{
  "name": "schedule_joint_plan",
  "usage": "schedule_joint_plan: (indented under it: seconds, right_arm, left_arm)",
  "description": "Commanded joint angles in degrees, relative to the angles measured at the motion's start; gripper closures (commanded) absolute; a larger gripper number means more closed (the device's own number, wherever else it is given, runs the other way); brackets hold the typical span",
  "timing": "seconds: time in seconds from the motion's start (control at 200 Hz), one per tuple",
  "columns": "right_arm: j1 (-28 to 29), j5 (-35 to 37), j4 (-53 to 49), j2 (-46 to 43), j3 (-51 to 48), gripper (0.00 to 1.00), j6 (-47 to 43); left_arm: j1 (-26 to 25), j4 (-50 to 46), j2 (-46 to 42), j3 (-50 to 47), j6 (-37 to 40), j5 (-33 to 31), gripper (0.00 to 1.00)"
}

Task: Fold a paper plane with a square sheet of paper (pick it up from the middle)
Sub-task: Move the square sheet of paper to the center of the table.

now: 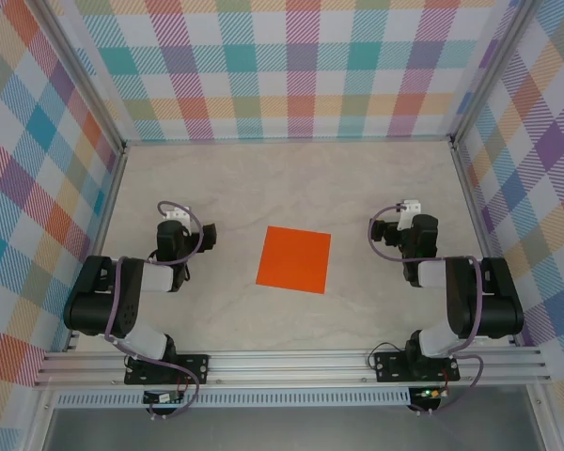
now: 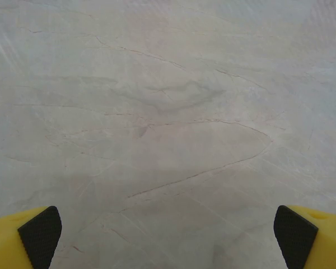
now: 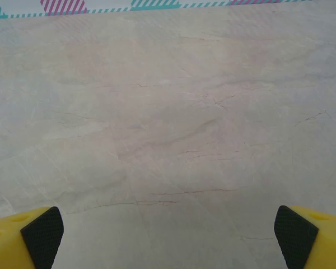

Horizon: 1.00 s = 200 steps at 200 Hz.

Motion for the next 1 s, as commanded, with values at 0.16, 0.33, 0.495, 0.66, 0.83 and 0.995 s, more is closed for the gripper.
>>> schedule_joint_plan:
  seconds: [0.16, 0.33, 0.495, 0.66, 0.83, 0.995]
  right_arm:
    - [0.01, -1.1, 2.02, 0.51, 1.1, 0.0, 0.69]
    - [-0.04, -1.07, 2.04, 0.55, 1.1, 0.0, 0.71]
    - [0.01, -1.12, 1.95, 0.5, 1.19, 0.0, 0.71]
    - [-0.04, -1.04, 1.95, 0.58, 1.19, 0.0, 0.73]
    - [0.01, -0.21, 0.09, -0.5, 1.89, 0.0, 0.86]
    - [0.46, 3.53, -17.25, -12.14, 6.45, 0.0, 2.81]
  left_arm:
    - [0.71, 2.08, 0.47, 1.58, 0.59, 0.33, 0.0]
    - [1.12, 1.82, 0.47, 1.69, 0.31, 0.54, 0.0]
    - [1.13, 1.74, 0.53, 1.76, 0.34, 0.68, 0.0]
    - [1.13, 1.65, 0.53, 1.76, 0.37, 0.56, 0.0]
    - [1.08, 0.32, -0.57, 2.12, -0.56, -1.65, 0.0]
    - [1.1, -13.4, -7.63, 6.06, -2.8, -6.27, 0.0]
